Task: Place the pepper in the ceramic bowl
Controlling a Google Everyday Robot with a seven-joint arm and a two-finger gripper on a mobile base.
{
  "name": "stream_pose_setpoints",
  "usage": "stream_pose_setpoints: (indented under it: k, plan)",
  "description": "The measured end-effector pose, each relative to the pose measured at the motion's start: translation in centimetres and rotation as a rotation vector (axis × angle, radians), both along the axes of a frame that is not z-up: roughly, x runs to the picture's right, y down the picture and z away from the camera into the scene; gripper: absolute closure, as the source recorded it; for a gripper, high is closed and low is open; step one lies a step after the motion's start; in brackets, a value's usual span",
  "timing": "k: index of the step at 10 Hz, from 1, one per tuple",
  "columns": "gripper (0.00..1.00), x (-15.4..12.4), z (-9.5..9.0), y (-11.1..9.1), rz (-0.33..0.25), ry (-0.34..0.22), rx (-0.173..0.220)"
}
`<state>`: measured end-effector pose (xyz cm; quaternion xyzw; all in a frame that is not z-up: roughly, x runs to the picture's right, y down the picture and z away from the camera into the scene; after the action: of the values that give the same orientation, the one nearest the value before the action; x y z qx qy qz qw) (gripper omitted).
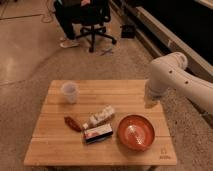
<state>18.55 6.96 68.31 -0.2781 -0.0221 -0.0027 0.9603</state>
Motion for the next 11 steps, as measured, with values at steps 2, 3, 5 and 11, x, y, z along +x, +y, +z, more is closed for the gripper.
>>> stream_pose_setpoints:
  k: [2,3,5,11]
  plan:
    - [0.59,0.7,0.1,-0.4,-0.022,-0.012,0.007]
    - [0.59,1.9,0.5,-0.7,-0.031,-0.01,0.004]
    - [0.59,2.0,0.3,0.0,-0.02,-0.002,-0.005]
    - [0.5,1.7,0.2,-0.8,-0.028,-0.01,0.003]
